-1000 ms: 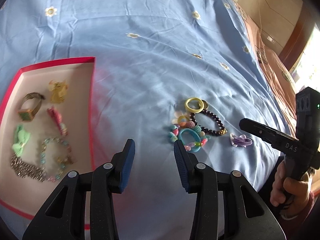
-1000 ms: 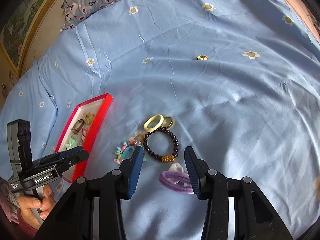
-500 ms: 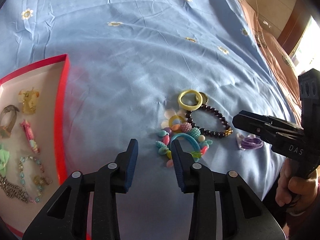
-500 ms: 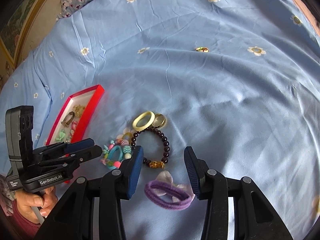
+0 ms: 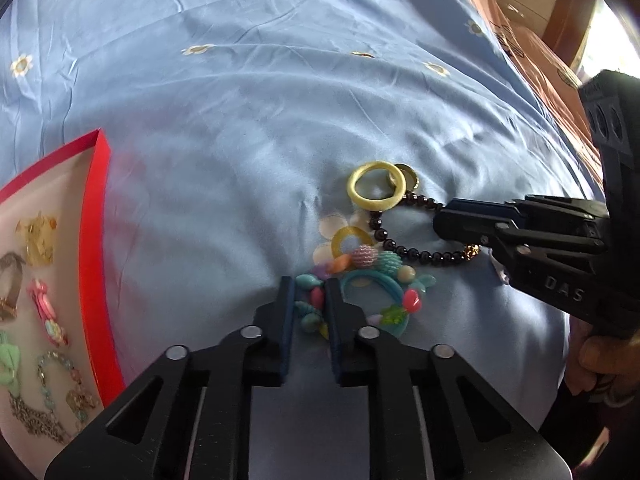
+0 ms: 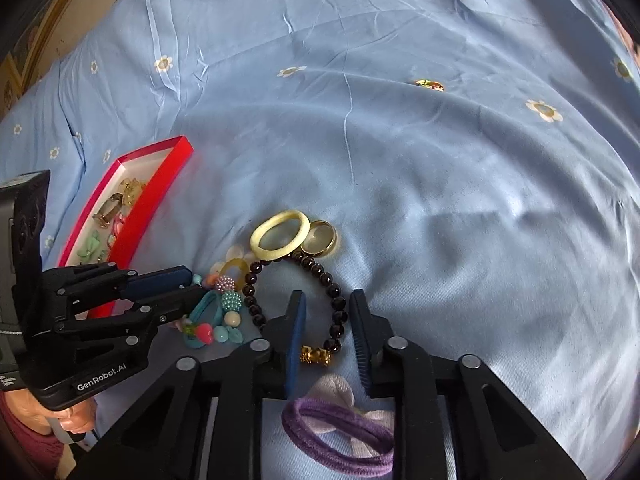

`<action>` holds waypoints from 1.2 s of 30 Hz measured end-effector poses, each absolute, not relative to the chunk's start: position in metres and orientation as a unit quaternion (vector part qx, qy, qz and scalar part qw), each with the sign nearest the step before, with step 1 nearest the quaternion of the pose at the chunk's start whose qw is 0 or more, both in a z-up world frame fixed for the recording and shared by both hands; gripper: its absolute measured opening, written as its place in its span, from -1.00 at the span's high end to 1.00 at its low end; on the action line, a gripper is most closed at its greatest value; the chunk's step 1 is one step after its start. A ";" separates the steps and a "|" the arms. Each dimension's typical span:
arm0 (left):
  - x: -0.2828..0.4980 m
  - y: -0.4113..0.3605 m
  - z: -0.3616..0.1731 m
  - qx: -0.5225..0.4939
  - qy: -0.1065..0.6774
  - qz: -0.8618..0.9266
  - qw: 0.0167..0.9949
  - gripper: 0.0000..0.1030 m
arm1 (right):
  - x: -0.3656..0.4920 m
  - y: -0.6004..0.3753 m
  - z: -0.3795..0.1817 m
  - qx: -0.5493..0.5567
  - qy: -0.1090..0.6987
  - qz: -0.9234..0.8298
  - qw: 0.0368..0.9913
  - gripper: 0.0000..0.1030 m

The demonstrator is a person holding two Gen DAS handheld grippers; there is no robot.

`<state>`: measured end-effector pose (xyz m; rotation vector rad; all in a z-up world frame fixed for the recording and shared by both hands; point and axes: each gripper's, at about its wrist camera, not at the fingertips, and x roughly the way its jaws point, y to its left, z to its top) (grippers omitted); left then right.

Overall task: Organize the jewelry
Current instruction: 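Grasp the pastel beaded bracelet with the left tool while the right tool grasps the black bead bracelet, then carry both bracelets into the red box and open both tools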

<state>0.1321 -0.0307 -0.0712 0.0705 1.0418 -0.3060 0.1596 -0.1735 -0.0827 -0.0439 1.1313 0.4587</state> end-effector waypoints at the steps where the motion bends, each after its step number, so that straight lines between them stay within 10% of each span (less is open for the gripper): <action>1: 0.131 -0.030 -0.070 0.034 0.494 -0.146 0.857 0.82 | 0.160 -0.173 -0.082 -0.023 0.530 0.214 0.820 0.85; 36: 0.043 0.089 0.014 -0.131 0.392 -0.106 0.904 0.89 | 0.113 -0.120 -0.006 0.029 0.464 0.302 0.832 0.86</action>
